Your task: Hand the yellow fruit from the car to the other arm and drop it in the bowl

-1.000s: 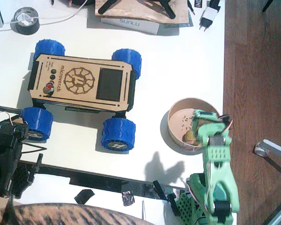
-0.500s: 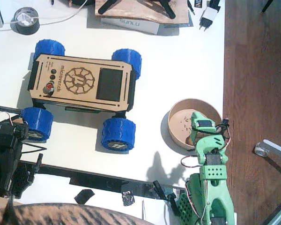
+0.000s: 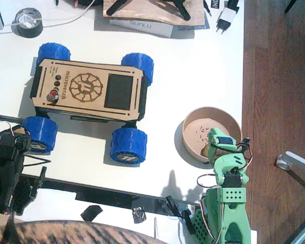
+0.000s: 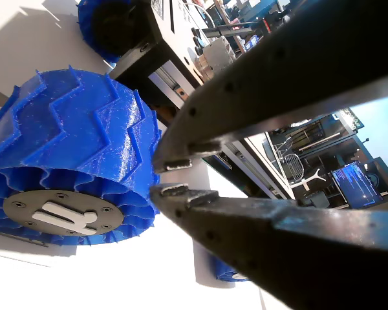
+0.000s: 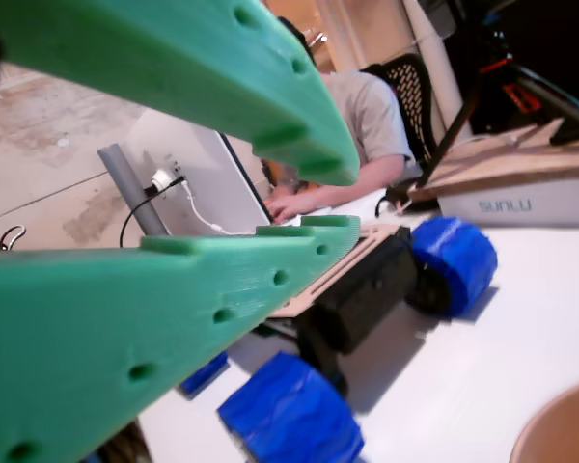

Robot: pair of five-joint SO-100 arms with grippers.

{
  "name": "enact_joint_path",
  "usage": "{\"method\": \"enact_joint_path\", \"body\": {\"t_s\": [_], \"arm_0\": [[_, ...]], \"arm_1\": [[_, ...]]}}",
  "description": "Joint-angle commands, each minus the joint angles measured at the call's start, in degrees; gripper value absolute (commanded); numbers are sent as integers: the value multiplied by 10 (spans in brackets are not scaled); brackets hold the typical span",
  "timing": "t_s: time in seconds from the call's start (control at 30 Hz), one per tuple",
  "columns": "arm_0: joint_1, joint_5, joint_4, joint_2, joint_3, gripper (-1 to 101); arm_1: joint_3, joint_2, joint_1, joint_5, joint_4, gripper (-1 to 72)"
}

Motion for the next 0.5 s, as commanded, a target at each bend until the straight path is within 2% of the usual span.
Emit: {"method": "enact_joint_path", "body": {"t_s": [0.0, 0.3, 0.47], "arm_0": [[-2, 7, -6, 3, 10, 0], [-2, 7, -6, 3, 10, 0], [-2, 7, -6, 3, 10, 0]], "arm_1": [[-1, 4, -4, 7, 17, 1], [15, 5, -16, 9, 69, 1], [27, 5, -30, -19, 95, 1]]}}
